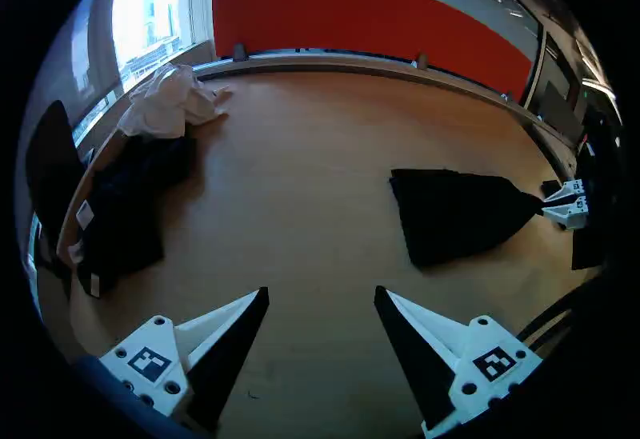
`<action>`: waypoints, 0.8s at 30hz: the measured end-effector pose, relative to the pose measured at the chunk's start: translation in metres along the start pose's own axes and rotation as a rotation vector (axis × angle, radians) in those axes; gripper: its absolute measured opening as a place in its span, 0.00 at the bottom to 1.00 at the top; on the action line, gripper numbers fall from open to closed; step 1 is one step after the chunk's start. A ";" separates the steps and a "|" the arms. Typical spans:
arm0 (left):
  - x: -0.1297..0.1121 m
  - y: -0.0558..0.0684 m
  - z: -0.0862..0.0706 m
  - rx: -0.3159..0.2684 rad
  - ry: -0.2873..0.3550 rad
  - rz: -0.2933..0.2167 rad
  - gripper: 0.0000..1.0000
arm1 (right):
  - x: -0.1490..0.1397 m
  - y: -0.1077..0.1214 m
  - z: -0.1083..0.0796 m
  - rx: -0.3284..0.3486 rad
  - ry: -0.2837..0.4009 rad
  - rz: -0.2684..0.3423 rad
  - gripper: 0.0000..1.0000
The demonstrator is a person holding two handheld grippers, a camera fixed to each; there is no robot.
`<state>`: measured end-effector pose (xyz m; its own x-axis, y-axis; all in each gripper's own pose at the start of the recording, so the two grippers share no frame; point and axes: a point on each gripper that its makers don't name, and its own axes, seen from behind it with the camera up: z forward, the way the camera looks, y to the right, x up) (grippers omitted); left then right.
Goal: Fold towel
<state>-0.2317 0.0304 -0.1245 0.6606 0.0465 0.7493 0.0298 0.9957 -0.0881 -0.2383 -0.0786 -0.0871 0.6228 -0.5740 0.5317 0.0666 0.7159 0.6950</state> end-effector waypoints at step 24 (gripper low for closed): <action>0.007 0.004 0.000 -0.002 0.009 0.013 0.98 | 0.086 0.039 -0.067 -0.103 0.151 -0.126 0.04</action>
<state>-0.2273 0.0347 -0.1197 0.6676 0.0586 0.7422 0.0226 0.9948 -0.0989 -0.1301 -0.0736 -0.0466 0.7137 -0.6011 0.3595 0.2259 0.6834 0.6942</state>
